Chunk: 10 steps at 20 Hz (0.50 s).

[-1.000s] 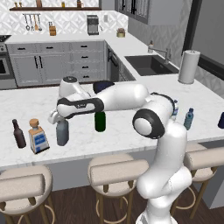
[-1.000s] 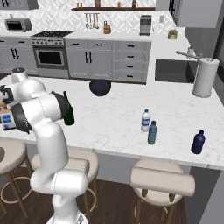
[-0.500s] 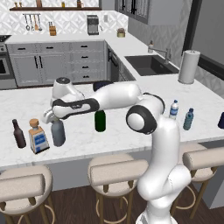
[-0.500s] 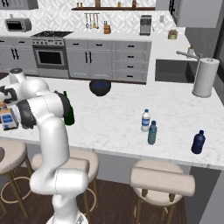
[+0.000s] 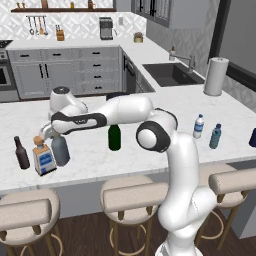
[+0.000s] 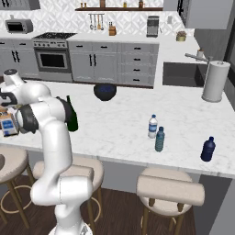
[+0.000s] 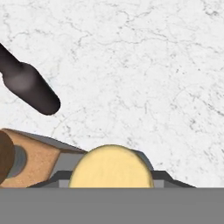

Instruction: Move the plastic bottles in the middle to the plastics group, and the glass bottles in the middle to the glass group.

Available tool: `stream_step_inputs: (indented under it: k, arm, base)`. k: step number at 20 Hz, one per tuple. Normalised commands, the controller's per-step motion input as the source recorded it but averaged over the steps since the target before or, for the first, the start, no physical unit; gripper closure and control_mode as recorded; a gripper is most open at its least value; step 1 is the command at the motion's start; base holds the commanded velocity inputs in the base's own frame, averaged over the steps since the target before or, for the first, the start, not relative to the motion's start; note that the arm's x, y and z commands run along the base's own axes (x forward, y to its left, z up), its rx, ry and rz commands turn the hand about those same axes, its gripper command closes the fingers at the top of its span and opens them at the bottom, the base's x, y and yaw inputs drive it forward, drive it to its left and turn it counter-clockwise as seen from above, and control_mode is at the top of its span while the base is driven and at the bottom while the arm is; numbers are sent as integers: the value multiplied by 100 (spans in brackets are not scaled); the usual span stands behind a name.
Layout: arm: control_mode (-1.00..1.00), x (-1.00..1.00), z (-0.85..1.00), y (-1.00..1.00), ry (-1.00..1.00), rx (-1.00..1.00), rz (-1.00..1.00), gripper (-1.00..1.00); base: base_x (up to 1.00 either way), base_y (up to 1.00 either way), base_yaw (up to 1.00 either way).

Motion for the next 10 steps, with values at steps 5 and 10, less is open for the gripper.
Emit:
stream_step_inputs:
  k: [5, 10]
  arm:
    - [-100, 0, -14, -2, -6, 0, 0, 100]
    - [-100, -2, -16, -3, -6, 0, 0, 100]
  base:
    - [0, 0, 0]
    - [0, 0, 0]
